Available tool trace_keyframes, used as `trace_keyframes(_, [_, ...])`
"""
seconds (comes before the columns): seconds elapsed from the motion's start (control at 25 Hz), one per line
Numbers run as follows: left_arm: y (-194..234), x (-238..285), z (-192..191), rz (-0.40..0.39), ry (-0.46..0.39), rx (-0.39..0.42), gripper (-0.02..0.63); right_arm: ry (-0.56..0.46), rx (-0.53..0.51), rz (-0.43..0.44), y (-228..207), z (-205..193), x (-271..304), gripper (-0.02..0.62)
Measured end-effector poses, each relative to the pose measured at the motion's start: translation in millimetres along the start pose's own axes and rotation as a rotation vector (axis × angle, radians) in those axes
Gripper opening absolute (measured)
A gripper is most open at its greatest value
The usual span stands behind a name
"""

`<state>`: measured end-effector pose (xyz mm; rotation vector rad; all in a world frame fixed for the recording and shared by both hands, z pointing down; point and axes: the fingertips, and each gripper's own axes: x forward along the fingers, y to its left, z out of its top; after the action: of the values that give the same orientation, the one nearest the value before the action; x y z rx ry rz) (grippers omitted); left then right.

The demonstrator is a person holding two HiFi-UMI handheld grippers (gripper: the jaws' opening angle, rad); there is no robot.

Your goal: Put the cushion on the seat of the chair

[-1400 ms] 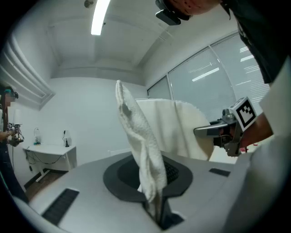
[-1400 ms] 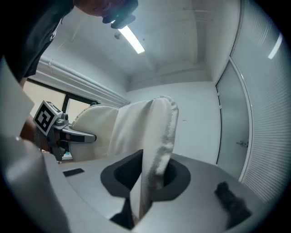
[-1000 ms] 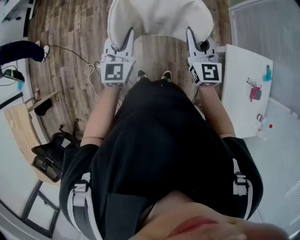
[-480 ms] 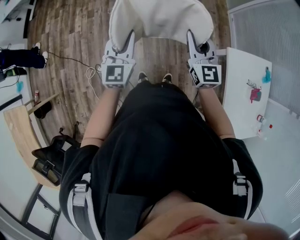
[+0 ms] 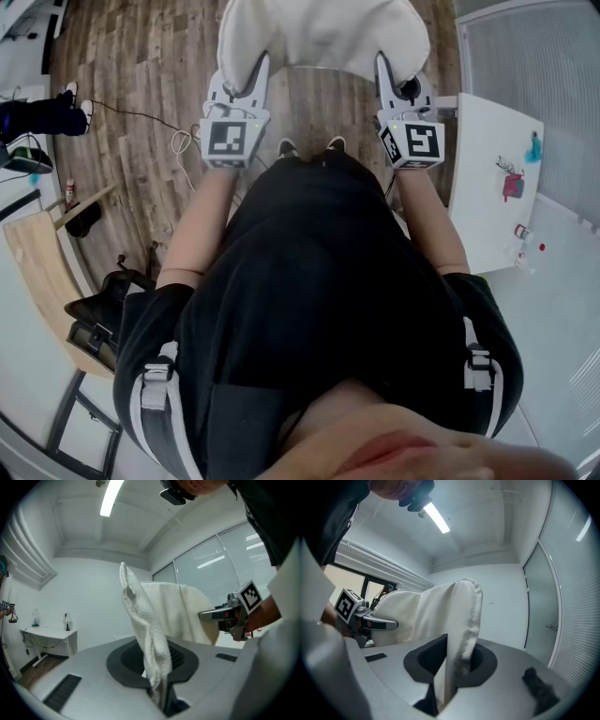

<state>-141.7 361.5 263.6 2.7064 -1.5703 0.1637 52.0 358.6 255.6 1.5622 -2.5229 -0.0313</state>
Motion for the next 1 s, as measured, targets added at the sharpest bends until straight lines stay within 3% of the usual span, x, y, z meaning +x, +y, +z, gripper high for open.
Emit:
trace_keyframes(0.36, [14.3,28.3,-2.3,0.008,0.001,0.003,0.054,-0.009,-0.001,0.012,-20.0,-2.3,29.1,0.057])
trace_keyframes(1.0, [13.9,151.1,5.7,0.048,0.048,0.003,0.054,-0.025,0.018,0.058,-127.3,-10.4,100.0,0.057])
